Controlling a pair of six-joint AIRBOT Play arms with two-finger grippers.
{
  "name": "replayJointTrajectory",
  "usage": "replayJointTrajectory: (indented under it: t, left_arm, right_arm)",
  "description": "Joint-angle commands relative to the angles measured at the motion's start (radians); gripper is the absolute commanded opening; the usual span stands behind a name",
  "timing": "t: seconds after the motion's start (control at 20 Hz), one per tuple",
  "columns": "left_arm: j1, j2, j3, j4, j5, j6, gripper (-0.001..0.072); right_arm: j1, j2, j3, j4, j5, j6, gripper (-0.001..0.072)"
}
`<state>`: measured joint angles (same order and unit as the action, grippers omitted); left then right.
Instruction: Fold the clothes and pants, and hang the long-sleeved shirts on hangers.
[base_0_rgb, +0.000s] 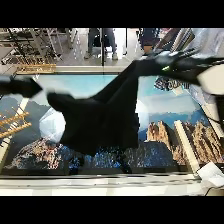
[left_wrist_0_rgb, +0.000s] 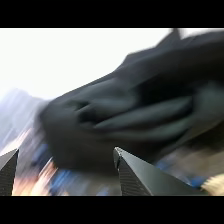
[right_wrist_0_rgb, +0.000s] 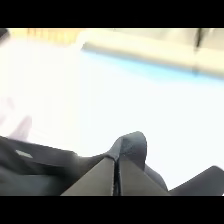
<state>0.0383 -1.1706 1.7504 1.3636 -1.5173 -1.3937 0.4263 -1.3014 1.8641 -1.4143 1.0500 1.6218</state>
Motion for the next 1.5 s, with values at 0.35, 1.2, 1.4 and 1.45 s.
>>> replayJointTrajectory:
  t: [0.35,1.2,1.4,1.45]
  left_arm:
    - [0.908,-0.153,-0.19,0.233,0.247,-0.056,0.0528]
    - [0.929,-0.877,0.328,0.095,0.579,-0.012,0.0397]
    - [0.943,-0.888,0.327,0.1,0.537,-0.012,0.0398]
    - [0.945,-0.889,0.326,0.102,0.533,-0.012,0.0398]
  right_arm:
    - [0.104,-0.258,-0.132,0.082,0.04,-0.144,0.003]
    - [0.124,-0.258,-0.131,0.097,0.001,-0.114,0.0031]
    - [0.136,-0.258,-0.131,0.095,0.001,-0.114,0.0031]
    - [0.136,-0.258,-0.131,0.092,0.0,-0.114,0.0031]
